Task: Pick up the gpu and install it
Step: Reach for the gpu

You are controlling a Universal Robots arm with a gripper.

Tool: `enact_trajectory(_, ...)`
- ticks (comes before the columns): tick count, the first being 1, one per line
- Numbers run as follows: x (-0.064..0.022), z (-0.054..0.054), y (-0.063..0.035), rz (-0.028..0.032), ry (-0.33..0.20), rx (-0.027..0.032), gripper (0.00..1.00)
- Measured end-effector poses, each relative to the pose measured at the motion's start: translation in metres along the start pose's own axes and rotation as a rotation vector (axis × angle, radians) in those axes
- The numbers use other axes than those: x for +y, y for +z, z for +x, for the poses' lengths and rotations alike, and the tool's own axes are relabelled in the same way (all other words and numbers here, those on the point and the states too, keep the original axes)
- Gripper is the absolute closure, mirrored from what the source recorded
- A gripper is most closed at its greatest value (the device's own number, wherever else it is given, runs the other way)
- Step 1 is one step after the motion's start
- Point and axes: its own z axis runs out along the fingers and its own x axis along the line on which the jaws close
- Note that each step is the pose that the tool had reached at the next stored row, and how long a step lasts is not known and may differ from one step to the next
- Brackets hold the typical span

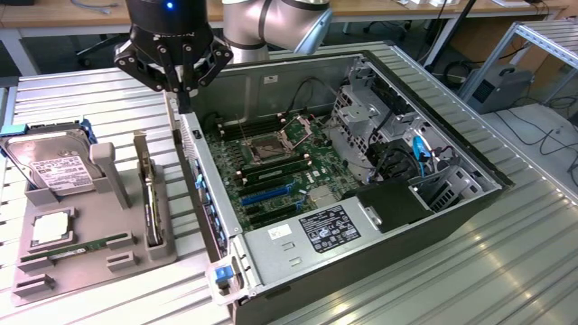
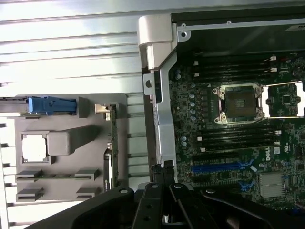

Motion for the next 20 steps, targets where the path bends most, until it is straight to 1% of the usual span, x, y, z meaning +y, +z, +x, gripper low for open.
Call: enact_trajectory(20,-0.0005,0.0072,-0.0002,0.0,0.0,0.0001,0.89)
